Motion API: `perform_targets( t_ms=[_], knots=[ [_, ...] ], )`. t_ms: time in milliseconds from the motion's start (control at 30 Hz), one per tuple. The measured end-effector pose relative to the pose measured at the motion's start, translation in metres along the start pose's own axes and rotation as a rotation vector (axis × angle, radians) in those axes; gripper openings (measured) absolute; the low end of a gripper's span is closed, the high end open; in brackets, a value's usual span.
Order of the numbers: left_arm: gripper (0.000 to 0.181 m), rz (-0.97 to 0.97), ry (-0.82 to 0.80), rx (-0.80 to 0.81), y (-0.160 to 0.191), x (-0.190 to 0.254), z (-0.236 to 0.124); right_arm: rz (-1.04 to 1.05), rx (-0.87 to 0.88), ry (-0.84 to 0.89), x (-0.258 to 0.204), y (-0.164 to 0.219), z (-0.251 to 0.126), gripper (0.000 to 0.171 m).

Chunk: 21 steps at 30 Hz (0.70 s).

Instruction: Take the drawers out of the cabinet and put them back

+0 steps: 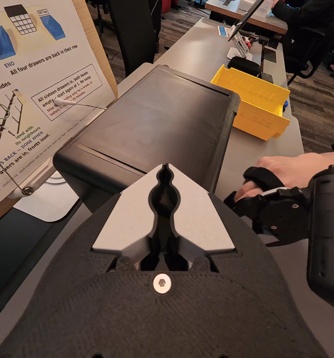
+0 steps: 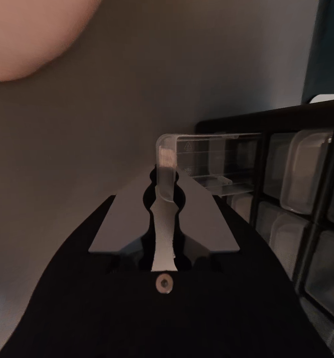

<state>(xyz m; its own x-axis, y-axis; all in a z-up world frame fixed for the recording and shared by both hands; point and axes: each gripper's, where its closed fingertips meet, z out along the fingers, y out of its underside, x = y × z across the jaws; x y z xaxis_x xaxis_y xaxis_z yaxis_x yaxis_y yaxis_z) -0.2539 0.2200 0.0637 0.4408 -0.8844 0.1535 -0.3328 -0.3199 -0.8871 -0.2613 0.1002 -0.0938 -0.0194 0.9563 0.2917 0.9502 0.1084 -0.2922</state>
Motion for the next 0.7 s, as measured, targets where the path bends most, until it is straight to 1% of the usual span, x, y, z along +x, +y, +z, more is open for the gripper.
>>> perform_targets(
  t_ms=[167, 300, 500, 600, 700],
  knots=[
    [0.000, 0.005, -0.004, -0.001, 0.000, 0.000, 0.000, -0.010, 0.008, -0.066, -0.031, 0.003, -0.012, 0.010],
    [0.000, 0.001, -0.001, 0.000, 0.000, 0.000, 0.000, -0.073, -0.001, -0.078, -0.049, 0.006, -0.017, 0.011],
    [0.000, 0.000, 0.004, 0.001, 0.000, 0.001, 0.000, -0.070, -0.005, -0.014, -0.050, 0.012, -0.015, 0.010],
    [0.000, 0.002, 0.003, 0.000, 0.000, 0.001, 0.000, -0.028, 0.046, -0.080, -0.050, 0.006, -0.017, 0.011],
    [0.000, 0.004, 0.001, -0.001, 0.000, 0.001, 0.000, 0.017, 0.047, -0.179, -0.051, -0.003, -0.030, 0.010]
  ],
)
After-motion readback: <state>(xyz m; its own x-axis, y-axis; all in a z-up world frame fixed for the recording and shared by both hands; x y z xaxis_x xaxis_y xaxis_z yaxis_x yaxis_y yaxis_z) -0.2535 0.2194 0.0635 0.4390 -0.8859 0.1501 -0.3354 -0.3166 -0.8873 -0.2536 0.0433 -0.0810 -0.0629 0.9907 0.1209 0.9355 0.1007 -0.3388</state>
